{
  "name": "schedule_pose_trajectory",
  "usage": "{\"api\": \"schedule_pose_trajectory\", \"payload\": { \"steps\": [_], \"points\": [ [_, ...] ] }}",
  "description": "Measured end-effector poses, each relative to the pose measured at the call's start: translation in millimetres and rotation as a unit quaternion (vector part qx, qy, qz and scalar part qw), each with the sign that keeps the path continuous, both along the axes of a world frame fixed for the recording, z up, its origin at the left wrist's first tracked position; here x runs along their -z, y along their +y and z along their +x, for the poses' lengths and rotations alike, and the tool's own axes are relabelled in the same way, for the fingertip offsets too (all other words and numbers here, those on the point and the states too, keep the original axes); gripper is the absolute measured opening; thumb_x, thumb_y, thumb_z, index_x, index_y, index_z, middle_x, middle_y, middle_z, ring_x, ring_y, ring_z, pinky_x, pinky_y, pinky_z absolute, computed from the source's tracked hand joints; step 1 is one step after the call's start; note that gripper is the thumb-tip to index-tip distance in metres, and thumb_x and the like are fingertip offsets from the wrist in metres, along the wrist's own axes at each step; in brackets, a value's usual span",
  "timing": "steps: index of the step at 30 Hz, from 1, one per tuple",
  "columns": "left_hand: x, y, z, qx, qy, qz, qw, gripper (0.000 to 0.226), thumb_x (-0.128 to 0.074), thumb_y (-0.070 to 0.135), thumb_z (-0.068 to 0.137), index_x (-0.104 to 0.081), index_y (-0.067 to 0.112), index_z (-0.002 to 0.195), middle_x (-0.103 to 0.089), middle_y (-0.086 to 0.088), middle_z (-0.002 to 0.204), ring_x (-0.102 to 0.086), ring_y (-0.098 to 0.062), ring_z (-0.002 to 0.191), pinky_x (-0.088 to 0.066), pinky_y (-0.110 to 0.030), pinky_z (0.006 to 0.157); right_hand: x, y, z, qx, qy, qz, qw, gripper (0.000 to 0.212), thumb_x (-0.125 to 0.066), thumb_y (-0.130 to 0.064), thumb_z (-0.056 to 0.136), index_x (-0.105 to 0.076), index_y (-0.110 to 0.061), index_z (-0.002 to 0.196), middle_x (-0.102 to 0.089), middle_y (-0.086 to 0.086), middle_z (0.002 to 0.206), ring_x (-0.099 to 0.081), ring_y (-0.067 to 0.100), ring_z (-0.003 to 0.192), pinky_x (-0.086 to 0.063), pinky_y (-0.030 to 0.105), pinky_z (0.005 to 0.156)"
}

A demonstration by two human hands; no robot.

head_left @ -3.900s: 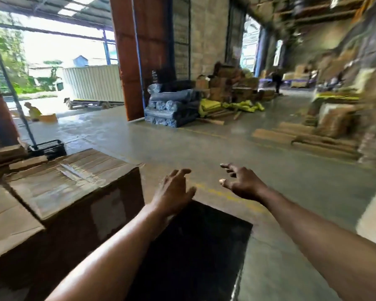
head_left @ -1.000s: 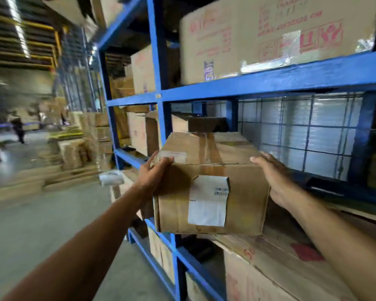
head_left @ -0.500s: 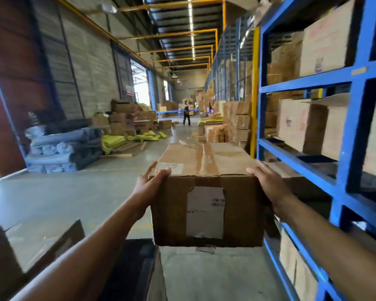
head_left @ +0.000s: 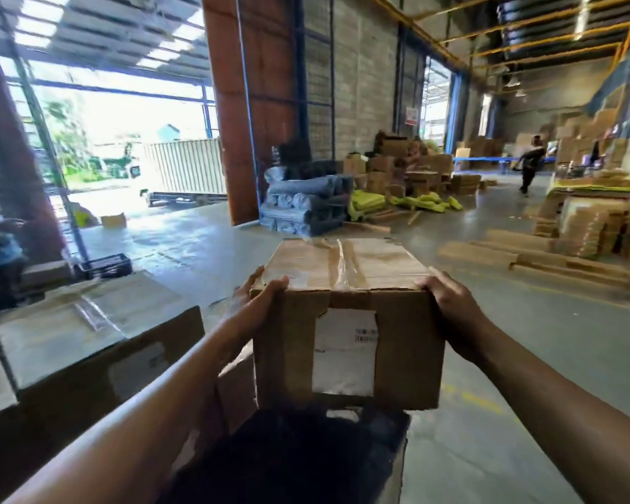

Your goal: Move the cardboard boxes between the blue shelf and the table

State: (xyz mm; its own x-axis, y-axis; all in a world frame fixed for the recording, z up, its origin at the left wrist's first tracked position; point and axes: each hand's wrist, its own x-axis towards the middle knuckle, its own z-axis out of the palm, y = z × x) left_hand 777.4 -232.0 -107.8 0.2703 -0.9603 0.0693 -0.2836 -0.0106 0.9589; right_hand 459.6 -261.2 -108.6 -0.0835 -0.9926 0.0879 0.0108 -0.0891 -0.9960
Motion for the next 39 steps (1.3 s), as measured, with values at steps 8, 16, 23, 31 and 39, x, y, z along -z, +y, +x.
{"api": "schedule_pose_trajectory", "payload": {
  "steps": [8, 16, 23, 31, 39],
  "points": [
    [18, -27, 25, -0.180, -0.041, -0.021, 0.983, 0.076, -0.065, 0.061, 0.088, -0.040, 0.031, 0.154, -0.047, -0.003, 0.150, -0.050, -0.024, 0.132, -0.040, -0.028, 0.103, 20, -144, 72, -0.185, 0.031, -0.019, 0.982, 0.043, -0.056, -0.024, 0.097, -0.054, -0.017, 0.139, -0.057, -0.011, 0.124, -0.057, 0.014, 0.110, -0.047, 0.029, 0.089],
    [36, -72, 33, -0.251, -0.058, 0.037, 0.965, 0.137, -0.056, 0.101, 0.043, -0.026, 0.036, 0.159, -0.042, -0.009, 0.155, -0.050, -0.029, 0.135, -0.044, -0.039, 0.109, 23, -252, 108, -0.280, 0.050, -0.040, 0.958, 0.020, -0.055, -0.016, 0.094, -0.069, -0.029, 0.089, -0.069, -0.007, 0.105, -0.063, 0.018, 0.105, -0.046, 0.044, 0.105],
    [29, -128, 70, -0.249, -0.190, 0.060, 0.948, 0.116, -0.072, 0.083, 0.061, -0.034, 0.026, 0.155, -0.051, 0.005, 0.139, -0.052, -0.018, 0.128, -0.046, -0.034, 0.107, 36, -332, 166, -0.314, 0.025, 0.001, 0.949, 0.045, -0.059, -0.034, 0.069, -0.074, -0.023, 0.110, -0.073, 0.004, 0.116, -0.064, 0.027, 0.115, -0.047, 0.047, 0.105],
    [43, -161, 139, -0.297, -0.362, 0.207, 0.859, 0.127, -0.028, 0.101, 0.058, -0.020, 0.027, 0.161, -0.027, -0.011, 0.164, -0.020, -0.032, 0.153, -0.006, -0.054, 0.125, 55, -390, 258, -0.331, 0.052, 0.011, 0.942, 0.063, -0.060, -0.032, 0.073, -0.063, -0.015, 0.134, -0.063, 0.006, 0.127, -0.058, 0.016, 0.107, -0.048, 0.029, 0.087],
    [76, -168, 152, -0.295, -0.434, 0.291, 0.800, 0.123, -0.036, 0.099, 0.063, -0.021, 0.026, 0.161, -0.014, -0.003, 0.171, -0.006, -0.033, 0.157, -0.004, -0.056, 0.125, 106, -403, 287, -0.341, 0.121, 0.007, 0.932, 0.053, -0.072, -0.047, 0.084, -0.060, -0.032, 0.133, -0.064, 0.001, 0.131, -0.061, 0.021, 0.118, -0.050, 0.045, 0.105]
  ]
}}
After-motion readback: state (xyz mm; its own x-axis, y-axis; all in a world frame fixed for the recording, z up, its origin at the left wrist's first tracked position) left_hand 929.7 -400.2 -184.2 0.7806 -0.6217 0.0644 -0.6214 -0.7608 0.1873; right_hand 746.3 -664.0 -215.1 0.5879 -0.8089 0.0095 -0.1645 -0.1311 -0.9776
